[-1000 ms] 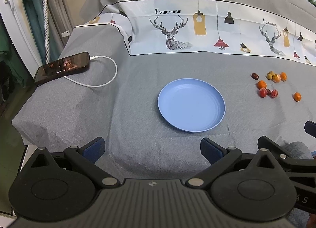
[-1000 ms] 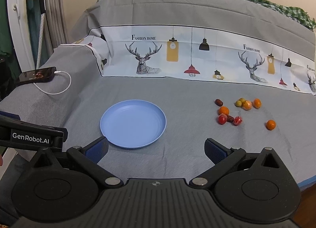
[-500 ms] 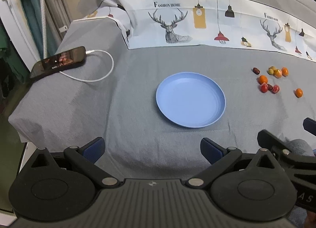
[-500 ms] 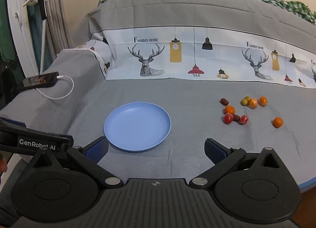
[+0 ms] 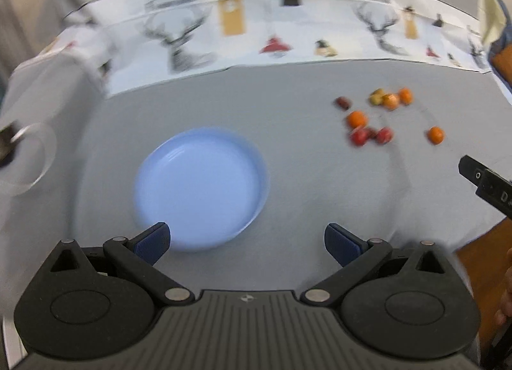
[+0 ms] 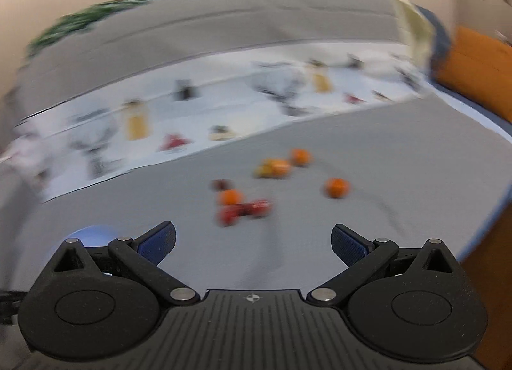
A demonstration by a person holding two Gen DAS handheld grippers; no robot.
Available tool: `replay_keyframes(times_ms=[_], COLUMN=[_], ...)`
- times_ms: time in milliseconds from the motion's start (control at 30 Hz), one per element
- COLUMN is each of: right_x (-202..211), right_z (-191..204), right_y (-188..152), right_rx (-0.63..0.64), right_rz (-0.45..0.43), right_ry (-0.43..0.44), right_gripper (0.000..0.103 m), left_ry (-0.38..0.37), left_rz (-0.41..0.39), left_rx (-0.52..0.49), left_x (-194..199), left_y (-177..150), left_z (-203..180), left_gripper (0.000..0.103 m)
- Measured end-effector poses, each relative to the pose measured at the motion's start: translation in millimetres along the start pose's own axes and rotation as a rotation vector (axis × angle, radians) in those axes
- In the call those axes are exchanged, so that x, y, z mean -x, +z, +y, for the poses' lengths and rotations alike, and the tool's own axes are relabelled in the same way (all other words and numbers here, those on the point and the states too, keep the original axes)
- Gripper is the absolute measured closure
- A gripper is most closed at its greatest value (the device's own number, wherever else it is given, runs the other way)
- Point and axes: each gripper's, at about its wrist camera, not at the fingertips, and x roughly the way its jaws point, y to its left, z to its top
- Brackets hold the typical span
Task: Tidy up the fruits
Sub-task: 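Grasp a red plum with the left tool while the right tool grasps a tangerine, then carry the red plum and tangerine in both tools over the blue plate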
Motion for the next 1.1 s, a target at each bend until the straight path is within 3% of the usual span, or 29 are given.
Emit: replay_keyframes(times_ms=[100,267,400,567,633,700,733,767,800,833,967,1100], right_x=[-44,-161,-244,-309,-315,-317,-315,-312,-308,-304,-294,-249], right_z=[-48,-80,-91,-95,-88,-84,-83,-82,-79,-76,-77,-83], right_y=[7,-1,-3,-12,-17,-21,-23,-24,-24,-23,-14,5], right_rx=[-0.067,-0.134,-0.128,-0.128,-0.062,-0.045,-0.043,-0.032,-0.02,-0.007,-0.031,-0.077], right_rz=[0.022,0.174,0.256,0.304,0.251,0.218,0.204,0.191,0.171,0.153,0.169,0.102], right_ry=[-0.102,-0.128,-0.115,-0.142,-0.17,-0.174,-0.175,-0.17,-0.16,-0.152,-0.15,-0.144], right_gripper=[0.001,0.001,0.001,0.001,0.001,0.001,0.006,0.014,0.044,0.067,0.068,0.068], left_ry=[-0.036,-0.061,-0.055,-0.076,-0.094,-0.136,-0.179,-0.199,-0.218,-0.226,-0.232,-0.223], left_rz=[-0.006,-0.037,0.0,0.028,0.03,0.016,0.007,-0.007,-0.007,0.0,-0.014,-0.037], left_rx=[-0.069,-0.132,-0.15,-0.162,-0.181,-0.189,-0.18,-0.179,-0.197,-0.208,-0.198,-0.15], left_x=[-39,-117,-183,-242,-252,-256,-254,-252,-250,-248,-223,-170], left_y=[27,59,77,93,95,95,95,95,96,97,97,96], left_z=[-49,-112,-139,-157,-160,-162,-161,-162,-163,-164,-157,-126], left_gripper=[0.0,0.0,0.0,0.0,0.002,0.019,0.038,0.07,0.073,0.073,0.073,0.073])
